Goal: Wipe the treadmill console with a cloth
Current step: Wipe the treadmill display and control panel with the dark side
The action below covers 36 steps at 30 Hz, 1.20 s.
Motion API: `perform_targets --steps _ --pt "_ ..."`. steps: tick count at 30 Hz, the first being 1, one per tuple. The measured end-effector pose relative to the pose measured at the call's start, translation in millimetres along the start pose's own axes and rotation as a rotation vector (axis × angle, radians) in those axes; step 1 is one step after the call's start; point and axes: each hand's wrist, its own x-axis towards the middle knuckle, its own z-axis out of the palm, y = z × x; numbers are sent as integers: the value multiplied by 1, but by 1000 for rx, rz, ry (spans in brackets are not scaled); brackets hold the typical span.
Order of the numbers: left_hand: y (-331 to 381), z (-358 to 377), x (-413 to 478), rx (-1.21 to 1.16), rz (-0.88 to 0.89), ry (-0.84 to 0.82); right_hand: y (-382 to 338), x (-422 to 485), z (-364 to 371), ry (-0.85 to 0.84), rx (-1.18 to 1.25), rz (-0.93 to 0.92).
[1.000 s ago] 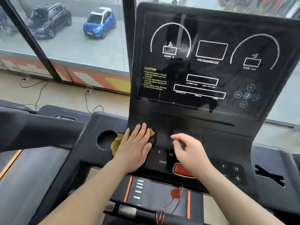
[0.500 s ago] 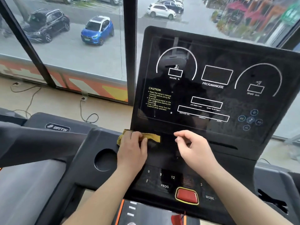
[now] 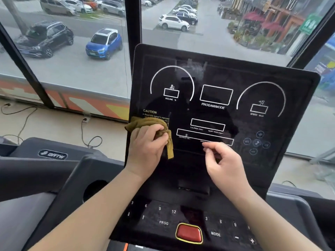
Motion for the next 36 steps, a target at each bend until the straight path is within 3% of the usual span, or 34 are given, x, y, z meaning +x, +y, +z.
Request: perform_targets --steps 3,10,15,19,24,26,28,36 --pt "27 22 7 -28 101 -26 19 -6 -26 56 -36 30" --pt "141 95 32 1 632 -242 69 -9 -99 321 -191 131" --pt "207 125 73 -43 845 -283 84 11 -150 218 73 296" --pt "239 135 90 73 814 -163 100 26 -179 169 128 304" --pt "243 137 77 276 727 -445 113 37 -193 192 344 394" --pt "243 136 84 303 752 -486 114 40 -195 206 374 422" --pt "247 133 103 355 802 -469 111 44 -197 217 373 423" --pt "257 111 194 340 695 -360 70 72 -204 205 477 409"
